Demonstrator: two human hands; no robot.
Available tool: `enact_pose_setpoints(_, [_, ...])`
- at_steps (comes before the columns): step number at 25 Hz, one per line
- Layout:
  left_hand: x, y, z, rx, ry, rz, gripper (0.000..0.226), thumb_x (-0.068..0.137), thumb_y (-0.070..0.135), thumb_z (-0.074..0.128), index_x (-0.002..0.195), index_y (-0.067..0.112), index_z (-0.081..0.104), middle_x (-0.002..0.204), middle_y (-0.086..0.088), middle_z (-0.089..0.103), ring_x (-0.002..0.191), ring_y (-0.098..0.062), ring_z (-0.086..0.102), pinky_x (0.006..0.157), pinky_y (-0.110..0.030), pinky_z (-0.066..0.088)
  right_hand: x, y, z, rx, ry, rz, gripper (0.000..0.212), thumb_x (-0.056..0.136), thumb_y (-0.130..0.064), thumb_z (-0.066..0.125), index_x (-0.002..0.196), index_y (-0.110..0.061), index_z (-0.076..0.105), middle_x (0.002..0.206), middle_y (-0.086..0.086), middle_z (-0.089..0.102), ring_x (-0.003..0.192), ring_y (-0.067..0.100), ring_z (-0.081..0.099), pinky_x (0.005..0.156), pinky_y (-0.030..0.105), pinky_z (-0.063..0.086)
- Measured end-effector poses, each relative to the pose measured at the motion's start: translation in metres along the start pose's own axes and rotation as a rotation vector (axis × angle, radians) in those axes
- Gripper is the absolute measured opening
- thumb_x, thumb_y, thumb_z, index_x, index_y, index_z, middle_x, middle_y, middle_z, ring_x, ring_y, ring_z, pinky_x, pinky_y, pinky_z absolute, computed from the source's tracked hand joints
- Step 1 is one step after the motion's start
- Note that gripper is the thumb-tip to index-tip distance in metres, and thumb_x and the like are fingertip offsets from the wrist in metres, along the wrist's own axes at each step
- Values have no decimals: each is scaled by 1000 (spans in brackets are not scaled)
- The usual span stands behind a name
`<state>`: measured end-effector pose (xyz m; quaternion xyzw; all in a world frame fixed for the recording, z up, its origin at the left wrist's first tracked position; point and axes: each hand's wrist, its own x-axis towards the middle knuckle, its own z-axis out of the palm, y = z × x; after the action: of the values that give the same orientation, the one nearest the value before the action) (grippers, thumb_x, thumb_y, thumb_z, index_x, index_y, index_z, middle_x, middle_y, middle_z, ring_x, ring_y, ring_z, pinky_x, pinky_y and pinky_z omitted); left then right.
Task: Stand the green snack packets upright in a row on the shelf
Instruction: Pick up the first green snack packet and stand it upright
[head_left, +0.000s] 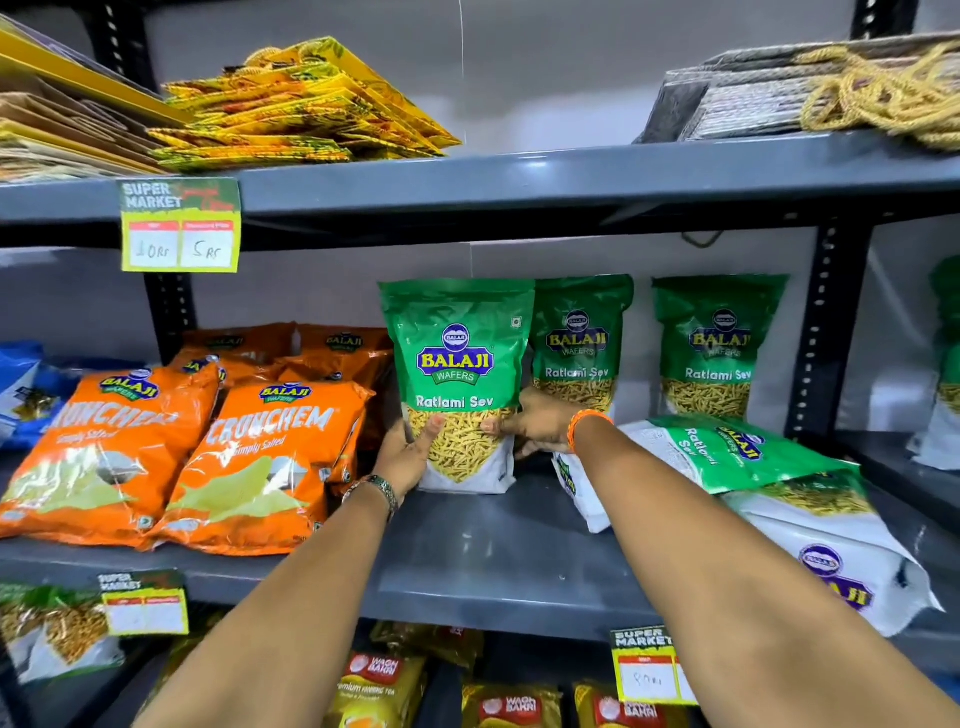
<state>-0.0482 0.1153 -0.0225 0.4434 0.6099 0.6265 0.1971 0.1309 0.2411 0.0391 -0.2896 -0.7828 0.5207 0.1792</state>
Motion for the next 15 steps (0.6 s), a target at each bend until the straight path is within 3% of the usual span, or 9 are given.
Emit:
enact_pose_setpoints(2, [-2,3,0,-12,-13,0,56,72,66,61,113,28,54,115,2,66,119,-24,62,108,-46,46,-3,0,4,10,3,-17,57,91,-16,74,141,-3,51,144,17,61,133,36,57,99,59,54])
enact_pose_setpoints(5, [-9,2,-3,-24,8,4,59,73,68,59,116,27,53,122,-3,66,121,-27,62,108,-49,46,-10,-1,12,41,0,-38,51,91,-15,74,137,-3,56,138,16,66,128,35,61,95,61,56])
enact_pose_setpoints(11, [-45,7,-19,38,50,52,112,53,95,55,135,19,50,132,-5,64,122,-25,61,109,-51,45,-41,-1,37,12,9,-126,16,90,-22,76,102,-24,66,112,2,73,113,27,67,71,41,65])
enact_pose_setpoints(15, [-75,16,-29,22,58,86,115,54,92,59,142,20,46,138,-5,62,126,-23,59,111,-51,44,-66,-4,53,-58,40,-190,32,91,-28,75,119,-16,65,114,6,73,106,23,68,68,36,65])
